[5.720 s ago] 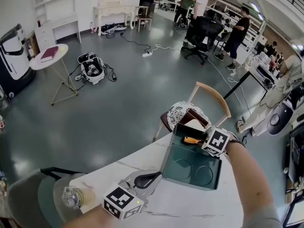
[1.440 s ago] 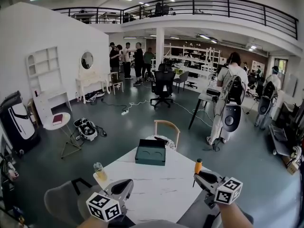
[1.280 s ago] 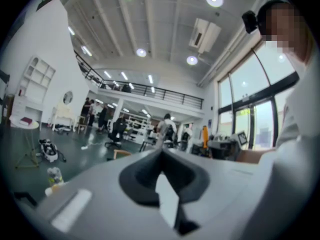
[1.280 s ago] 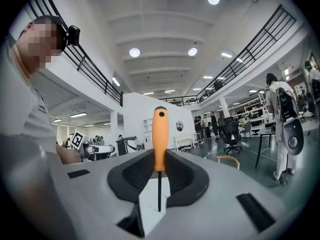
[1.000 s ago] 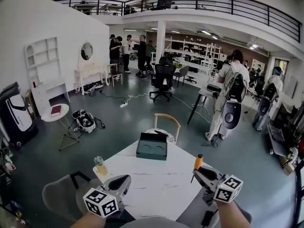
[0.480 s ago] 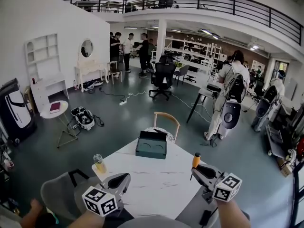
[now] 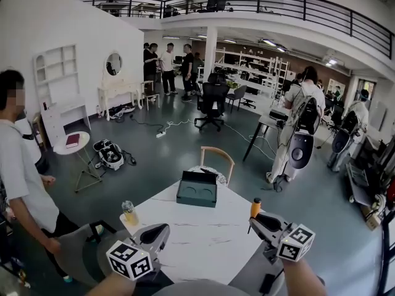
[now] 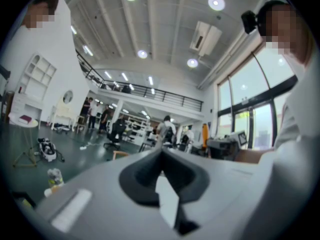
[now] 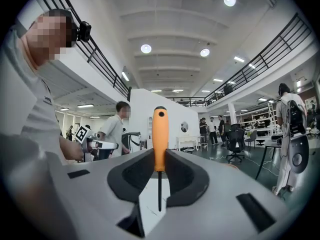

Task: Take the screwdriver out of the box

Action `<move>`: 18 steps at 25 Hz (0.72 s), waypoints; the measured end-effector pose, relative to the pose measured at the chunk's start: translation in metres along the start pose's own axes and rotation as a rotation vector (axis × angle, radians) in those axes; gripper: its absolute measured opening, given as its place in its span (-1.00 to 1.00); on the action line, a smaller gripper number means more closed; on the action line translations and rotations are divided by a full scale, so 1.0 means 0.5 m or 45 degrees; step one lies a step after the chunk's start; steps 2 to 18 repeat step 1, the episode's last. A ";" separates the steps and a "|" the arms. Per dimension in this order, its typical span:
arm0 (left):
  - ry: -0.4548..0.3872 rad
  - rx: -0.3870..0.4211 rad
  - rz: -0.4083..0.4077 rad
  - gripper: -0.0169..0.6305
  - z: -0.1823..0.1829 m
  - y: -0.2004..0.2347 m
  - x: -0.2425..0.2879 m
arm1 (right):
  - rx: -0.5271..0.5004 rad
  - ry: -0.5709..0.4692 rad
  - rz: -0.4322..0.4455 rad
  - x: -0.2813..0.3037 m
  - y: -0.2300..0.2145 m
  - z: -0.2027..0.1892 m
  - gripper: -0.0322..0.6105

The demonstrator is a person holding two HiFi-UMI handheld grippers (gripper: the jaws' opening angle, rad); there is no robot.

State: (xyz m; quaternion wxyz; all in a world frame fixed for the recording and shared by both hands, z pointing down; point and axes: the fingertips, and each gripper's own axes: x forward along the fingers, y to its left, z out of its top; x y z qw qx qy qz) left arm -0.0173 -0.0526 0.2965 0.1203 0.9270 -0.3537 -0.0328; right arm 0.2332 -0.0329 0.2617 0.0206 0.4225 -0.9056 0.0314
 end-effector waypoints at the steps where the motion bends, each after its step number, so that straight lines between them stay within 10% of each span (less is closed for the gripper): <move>1: 0.001 0.000 0.000 -0.94 0.002 0.000 0.000 | 0.000 -0.001 0.001 0.000 0.000 0.002 -0.68; 18: 0.001 0.000 0.000 -0.94 0.002 0.000 0.000 | 0.000 -0.001 0.001 0.000 0.000 0.002 -0.68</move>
